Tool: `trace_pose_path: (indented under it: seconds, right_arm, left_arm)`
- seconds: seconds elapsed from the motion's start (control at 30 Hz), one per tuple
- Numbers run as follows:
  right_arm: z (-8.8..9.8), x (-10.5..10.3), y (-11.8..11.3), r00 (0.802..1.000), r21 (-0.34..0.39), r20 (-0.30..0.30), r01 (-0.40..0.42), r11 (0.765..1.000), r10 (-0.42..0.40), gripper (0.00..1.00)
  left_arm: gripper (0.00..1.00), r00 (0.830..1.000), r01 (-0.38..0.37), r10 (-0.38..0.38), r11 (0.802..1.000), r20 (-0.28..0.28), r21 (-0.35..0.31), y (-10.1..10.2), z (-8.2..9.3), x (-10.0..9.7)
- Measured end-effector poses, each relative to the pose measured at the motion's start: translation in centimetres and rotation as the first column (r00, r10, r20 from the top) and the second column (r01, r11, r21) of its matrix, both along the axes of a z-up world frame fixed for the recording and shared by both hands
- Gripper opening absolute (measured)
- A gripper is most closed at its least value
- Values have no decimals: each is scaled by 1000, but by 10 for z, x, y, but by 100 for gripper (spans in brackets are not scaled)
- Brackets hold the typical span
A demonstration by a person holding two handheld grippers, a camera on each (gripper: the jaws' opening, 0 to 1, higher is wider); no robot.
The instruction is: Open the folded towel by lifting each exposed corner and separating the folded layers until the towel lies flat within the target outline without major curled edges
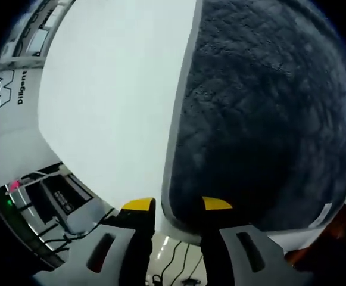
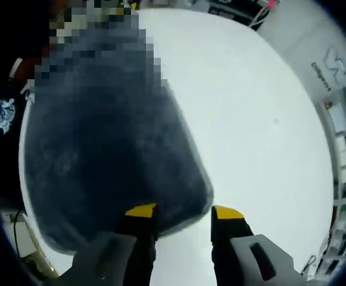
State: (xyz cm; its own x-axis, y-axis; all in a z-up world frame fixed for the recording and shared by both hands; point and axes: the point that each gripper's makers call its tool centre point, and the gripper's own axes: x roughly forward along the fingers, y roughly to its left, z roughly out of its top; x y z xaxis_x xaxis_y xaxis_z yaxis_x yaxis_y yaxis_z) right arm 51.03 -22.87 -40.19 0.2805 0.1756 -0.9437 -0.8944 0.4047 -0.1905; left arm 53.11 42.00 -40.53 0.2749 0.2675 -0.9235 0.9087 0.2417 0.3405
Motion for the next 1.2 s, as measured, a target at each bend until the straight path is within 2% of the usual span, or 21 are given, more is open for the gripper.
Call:
trace_pose_path:
  seconds: [0.1, 0.2, 0.23, 0.27, 0.33, 0.4, 0.53, 0.67, 0.77, 0.87, 0.97, 1.07, 1.2]
  right_arm:
    - [-9, 9, -8, 999, 1, 8, 32, 999, -32, 22]
    - [-16, 16, -14, 998, 5, 8, 64, 998, -64, 21]
    - [-17, 17, -13, 997, 19, 7, 74, 997, -74, 17]
    - [-18, 15, -11, 997, 38, -7, 83, 996, -82, 12]
    - [-23, 14, -9, 996, 49, -18, 91, 995, -90, 9]
    - [-23, 13, -6, 993, 84, -33, 115, 990, -113, 3]
    - [-23, 12, -18, 993, 62, -37, 117, 991, -115, 0]
    - [-22, 17, -31, 993, 27, 1, 115, 993, -115, 0]
    - [-22, 19, -39, 995, 4, 25, 100, 995, -100, 0]
    - [-21, 20, -60, 995, -69, 45, 94, 993, -91, 0]
    - [-18, 24, -75, 994, -95, 68, 97, 991, -91, 0]
    - [-16, 31, -85, 990, -103, 101, 106, 989, -96, 0]
    - [-17, 41, -93, 985, -78, 121, 131, 988, -121, 0]
  left_arm:
    - [26, 1000, -12, 12, 1000, -4, -8, 3, -3, 1]
    - [25, 1000, -23, 23, 999, -2, -24, 3, -4, 1]
    - [24, 1000, -27, 27, 999, -1, -28, 3, -4, 1]
    - [20, 1000, -30, 30, 999, 0, -29, 4, -4, 1]
    - [6, 999, -26, 27, 999, 23, -32, 3, -4, 6]
    - [5, 999, -39, 40, 999, 27, -37, 4, -7, 7]
    - [4, 999, -32, 33, 999, 15, -38, 3, -8, 4]
    - [2, 999, -40, 41, 997, 23, -62, 1, -9, 4]
    - [2, 999, -40, 41, 995, 11, -93, -9, -9, 2]
    - [2, 999, -40, 39, 988, -14, -149, -25, -7, -2]
    - [2, 1000, 7, -4, 987, 19, -160, -39, -3, 6]
    - [2, 993, 71, -57, 988, 105, -135, -50, 2, 25]
    - [1, 984, 103, -86, 989, 155, -110, -56, 0, 41]
